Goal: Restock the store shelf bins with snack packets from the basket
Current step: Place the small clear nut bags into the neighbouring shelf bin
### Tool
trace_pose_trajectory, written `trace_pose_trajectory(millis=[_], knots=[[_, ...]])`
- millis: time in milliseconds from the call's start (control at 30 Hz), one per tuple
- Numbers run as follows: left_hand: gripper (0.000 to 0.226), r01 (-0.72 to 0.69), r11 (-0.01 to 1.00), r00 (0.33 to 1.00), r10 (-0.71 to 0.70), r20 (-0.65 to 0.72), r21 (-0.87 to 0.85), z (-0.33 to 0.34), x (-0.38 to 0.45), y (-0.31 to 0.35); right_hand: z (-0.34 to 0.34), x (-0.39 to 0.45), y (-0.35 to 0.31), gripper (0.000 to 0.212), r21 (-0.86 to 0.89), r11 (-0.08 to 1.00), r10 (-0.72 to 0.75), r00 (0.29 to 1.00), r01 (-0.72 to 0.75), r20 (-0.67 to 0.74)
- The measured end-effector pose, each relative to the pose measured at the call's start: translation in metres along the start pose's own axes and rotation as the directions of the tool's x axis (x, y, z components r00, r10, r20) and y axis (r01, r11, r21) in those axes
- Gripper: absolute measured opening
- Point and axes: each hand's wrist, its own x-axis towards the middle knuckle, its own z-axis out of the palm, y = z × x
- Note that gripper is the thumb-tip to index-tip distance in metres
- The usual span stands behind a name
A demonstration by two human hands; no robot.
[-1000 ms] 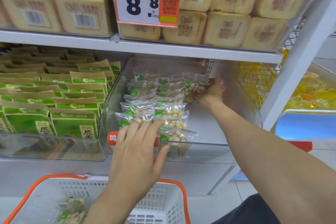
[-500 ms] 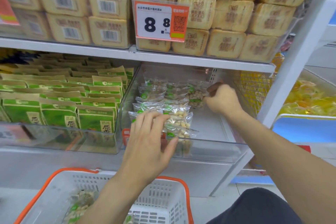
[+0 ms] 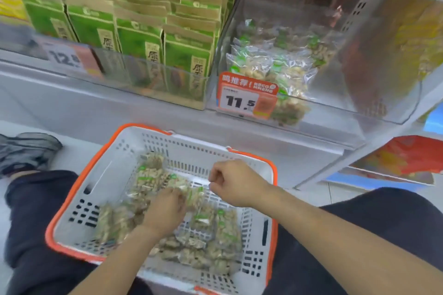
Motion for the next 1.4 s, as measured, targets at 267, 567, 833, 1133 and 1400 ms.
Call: trace_pose_trajectory(millis=[267, 567, 833, 1133, 1400], knots=[[0.045, 0.225, 0.970, 0.947, -0.241, 0.214, 0.096, 0.027, -0.021, -0.060, 0.139, 0.058, 0.059, 0.037, 0.055, 0.914, 0.381, 0.897, -0.402, 0.226], [0.044, 0.466, 0.881, 0.879, -0.449, 0.163, -0.086, 0.030, -0.004, -0.054, 0.175, 0.075, 0.084, 0.073, 0.277, 0.901, 0.281, 0.936, -0.333, 0.211], [0.041, 0.666, 0.682, 0.733, -0.673, 0.097, -0.302, 0.031, 0.010, -0.043, 0.173, 0.091, 0.076, 0.047, 0.424, 0.796, 0.374, 0.902, -0.431, 0.216], [0.054, 0.613, 0.569, 0.739, -0.658, 0.144, -0.548, 0.010, -0.007, -0.019, 0.163, 0.089, 0.079, 0.038, 0.761, 0.420, 0.703, 0.708, -0.494, 0.072], [0.067, 0.457, -0.096, 0.738, -0.514, 0.437, -0.884, -0.028, -0.024, -0.004, 0.091, 0.072, 0.043, 0.082, 0.908, 0.076, 0.383, 0.852, -0.413, 0.356]])
